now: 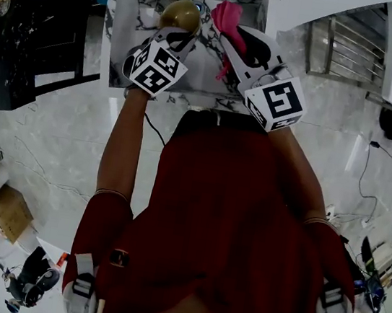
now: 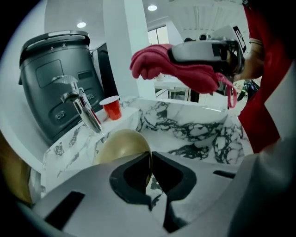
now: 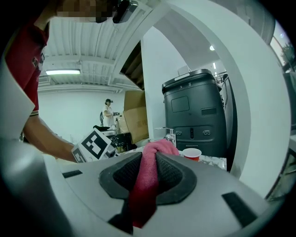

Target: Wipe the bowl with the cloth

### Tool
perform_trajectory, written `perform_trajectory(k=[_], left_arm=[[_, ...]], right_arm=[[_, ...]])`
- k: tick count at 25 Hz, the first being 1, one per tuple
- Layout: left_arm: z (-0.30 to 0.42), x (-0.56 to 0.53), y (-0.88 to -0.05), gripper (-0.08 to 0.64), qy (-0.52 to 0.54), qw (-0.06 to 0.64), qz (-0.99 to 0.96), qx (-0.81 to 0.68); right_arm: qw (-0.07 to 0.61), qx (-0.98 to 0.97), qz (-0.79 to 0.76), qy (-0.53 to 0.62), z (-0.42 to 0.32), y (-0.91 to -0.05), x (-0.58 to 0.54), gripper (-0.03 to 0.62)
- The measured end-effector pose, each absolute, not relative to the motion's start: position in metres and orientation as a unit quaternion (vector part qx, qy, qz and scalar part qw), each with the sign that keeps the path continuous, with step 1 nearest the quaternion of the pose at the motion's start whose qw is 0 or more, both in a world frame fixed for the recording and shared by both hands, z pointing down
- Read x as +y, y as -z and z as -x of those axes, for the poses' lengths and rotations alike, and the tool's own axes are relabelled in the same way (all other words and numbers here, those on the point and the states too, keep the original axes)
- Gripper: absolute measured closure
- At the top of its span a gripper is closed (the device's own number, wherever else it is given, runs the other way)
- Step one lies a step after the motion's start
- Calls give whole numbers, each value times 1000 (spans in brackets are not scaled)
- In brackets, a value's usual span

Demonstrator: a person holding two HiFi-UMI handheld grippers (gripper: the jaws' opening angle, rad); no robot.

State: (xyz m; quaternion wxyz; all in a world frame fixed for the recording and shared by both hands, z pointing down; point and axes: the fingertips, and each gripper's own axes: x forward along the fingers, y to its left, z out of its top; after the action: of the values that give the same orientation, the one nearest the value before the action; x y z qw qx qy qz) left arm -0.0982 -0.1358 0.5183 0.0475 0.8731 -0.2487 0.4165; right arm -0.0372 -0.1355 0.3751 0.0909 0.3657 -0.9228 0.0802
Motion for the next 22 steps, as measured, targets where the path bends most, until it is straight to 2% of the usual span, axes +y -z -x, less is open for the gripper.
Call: perform_trajectory(k=[9,22], left_arm=[[104,-140,-583,540,-508,19,-844,-170],[110,-132,-623,540,-544,30,-828,-135]], right_arm=[[105,-915,-379,-92,43,-389,-147,503],[107,-909,-391,-99,43,-393,-150,503]])
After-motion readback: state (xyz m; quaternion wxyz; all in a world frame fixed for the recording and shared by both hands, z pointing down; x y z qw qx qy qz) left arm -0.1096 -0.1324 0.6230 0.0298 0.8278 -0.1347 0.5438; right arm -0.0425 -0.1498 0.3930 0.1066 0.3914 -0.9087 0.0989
